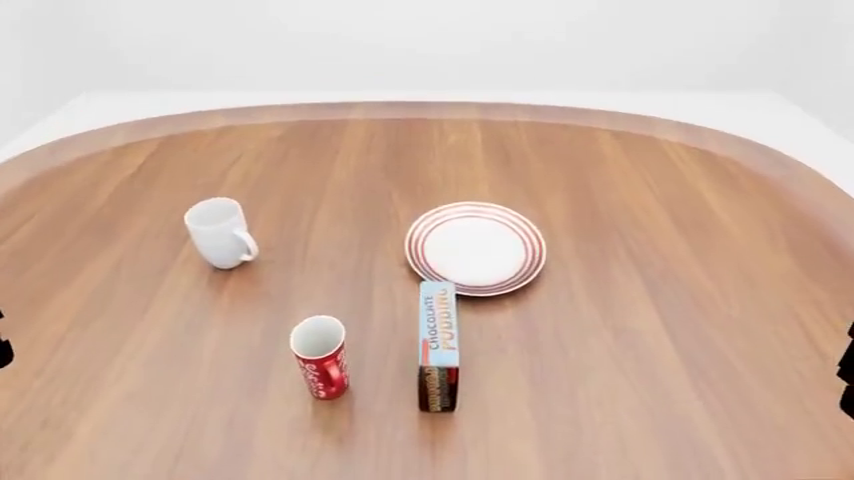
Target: Pick up the white mug and put it on the plate, and put the chocolate pudding to the right of the plate.
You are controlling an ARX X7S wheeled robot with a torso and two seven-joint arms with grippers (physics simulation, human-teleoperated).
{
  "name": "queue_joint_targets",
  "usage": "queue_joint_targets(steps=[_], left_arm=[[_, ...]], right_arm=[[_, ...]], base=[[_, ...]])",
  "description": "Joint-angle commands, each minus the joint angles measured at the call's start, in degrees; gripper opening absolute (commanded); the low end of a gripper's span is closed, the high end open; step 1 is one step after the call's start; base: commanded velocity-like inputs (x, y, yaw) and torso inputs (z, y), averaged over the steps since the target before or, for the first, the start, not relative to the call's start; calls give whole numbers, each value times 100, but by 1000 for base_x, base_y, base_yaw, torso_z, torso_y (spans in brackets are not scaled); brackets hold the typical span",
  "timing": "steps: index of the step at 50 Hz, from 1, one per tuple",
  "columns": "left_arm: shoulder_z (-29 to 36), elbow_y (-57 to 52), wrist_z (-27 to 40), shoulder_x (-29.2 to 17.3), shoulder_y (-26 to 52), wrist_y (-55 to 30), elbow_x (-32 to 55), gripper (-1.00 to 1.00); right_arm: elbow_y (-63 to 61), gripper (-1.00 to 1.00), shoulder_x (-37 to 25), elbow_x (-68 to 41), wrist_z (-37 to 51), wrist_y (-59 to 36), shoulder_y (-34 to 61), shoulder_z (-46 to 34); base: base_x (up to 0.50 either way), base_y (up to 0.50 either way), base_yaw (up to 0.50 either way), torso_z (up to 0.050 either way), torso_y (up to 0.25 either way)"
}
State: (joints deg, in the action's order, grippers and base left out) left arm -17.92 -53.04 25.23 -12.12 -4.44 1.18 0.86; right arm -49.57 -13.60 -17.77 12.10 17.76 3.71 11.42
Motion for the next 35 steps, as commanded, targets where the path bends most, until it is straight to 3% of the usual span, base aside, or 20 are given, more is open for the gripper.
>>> queue_joint_targets(steps=[1, 35], left_arm=[[-115, -65, -65, 78, -42, -60, -36, 100], [48, 36, 42, -8, -67, -48, -35, 100]], right_arm=[[-2, 100, 30, 33, -150, 11, -43, 29], [101, 100, -101, 1, -82, 21, -67, -104]], base=[[500, 0, 0, 0, 0], [500, 0, 0, 0, 1]])
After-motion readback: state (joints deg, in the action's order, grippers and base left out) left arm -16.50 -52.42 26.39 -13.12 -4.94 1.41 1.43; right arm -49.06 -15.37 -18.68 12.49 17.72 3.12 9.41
